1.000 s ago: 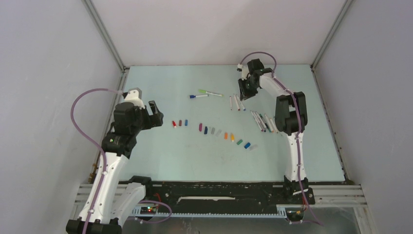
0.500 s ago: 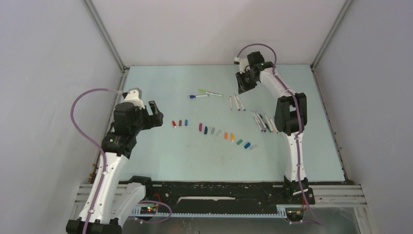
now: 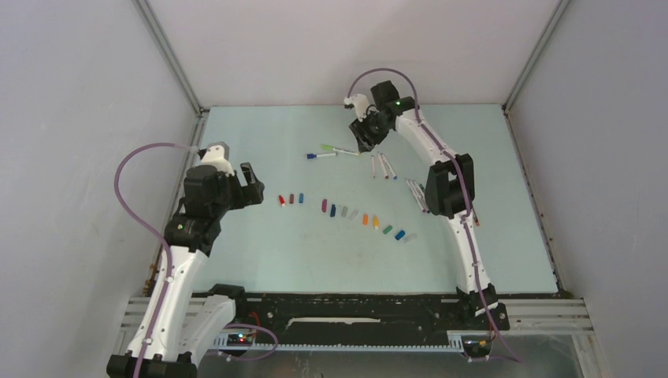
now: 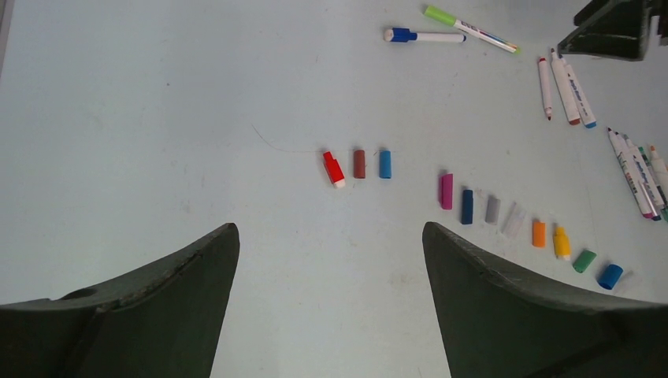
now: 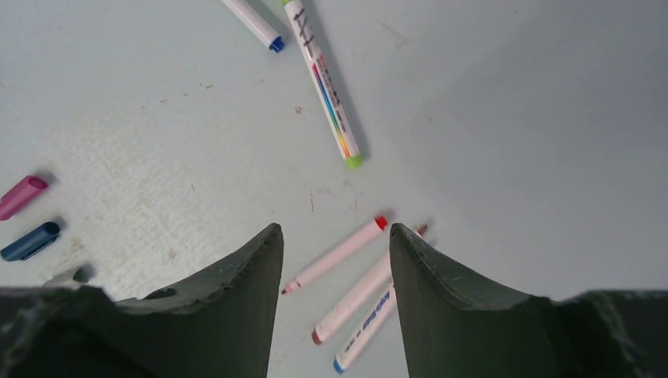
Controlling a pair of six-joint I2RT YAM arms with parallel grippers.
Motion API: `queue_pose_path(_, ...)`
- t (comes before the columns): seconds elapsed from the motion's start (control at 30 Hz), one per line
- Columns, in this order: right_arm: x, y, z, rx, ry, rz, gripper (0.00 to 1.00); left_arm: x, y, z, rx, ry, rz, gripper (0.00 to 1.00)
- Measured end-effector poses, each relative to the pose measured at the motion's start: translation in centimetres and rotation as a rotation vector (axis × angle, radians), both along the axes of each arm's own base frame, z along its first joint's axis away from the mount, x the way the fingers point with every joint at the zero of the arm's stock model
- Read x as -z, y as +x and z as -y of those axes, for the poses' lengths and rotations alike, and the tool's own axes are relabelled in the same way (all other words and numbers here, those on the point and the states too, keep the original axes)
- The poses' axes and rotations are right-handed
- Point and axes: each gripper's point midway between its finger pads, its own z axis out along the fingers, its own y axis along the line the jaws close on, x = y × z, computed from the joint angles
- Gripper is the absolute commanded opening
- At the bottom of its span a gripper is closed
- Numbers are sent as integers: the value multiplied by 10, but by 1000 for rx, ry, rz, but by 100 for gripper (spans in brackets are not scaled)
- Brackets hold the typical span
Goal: Open the pen caps
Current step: Pick up the pen from the center of the board.
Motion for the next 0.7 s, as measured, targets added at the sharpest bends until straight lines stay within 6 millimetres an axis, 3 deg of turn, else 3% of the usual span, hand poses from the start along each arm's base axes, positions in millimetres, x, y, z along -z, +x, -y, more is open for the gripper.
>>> queue_pose_path(0.3, 39, 1, -27, -28, -48, -6, 59, 2, 1, 0, -1, 1, -8, 89)
queue_pose_path(0.7, 55, 21, -37, -12, -73, 72, 57, 8, 3, -2, -8, 4, -29, 89)
